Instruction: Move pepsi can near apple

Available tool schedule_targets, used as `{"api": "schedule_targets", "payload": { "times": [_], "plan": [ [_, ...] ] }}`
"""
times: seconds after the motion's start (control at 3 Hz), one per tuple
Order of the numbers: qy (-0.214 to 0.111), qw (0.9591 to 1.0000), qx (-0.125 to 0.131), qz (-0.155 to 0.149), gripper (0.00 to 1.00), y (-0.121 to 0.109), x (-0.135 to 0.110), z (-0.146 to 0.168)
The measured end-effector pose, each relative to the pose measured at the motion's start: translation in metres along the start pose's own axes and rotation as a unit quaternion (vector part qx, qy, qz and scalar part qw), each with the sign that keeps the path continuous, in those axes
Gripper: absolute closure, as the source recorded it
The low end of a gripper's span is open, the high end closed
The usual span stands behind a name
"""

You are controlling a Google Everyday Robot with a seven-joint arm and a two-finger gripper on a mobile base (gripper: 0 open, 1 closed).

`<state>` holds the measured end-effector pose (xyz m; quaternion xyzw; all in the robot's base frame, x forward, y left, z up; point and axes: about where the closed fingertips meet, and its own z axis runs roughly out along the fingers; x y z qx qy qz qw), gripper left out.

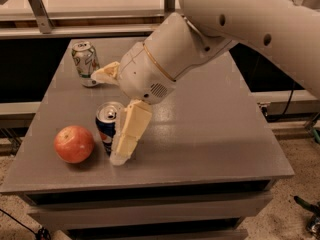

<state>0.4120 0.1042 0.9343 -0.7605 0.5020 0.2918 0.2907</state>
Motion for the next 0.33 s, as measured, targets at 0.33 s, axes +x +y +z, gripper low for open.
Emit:
{"api": "schedule_targets", "payload": {
  "times": [0.33],
  "plan": [
    [0.000, 1.0000, 0.000, 0.000, 0.00, 0.0000, -0.0001, 0.0000]
  ]
}}
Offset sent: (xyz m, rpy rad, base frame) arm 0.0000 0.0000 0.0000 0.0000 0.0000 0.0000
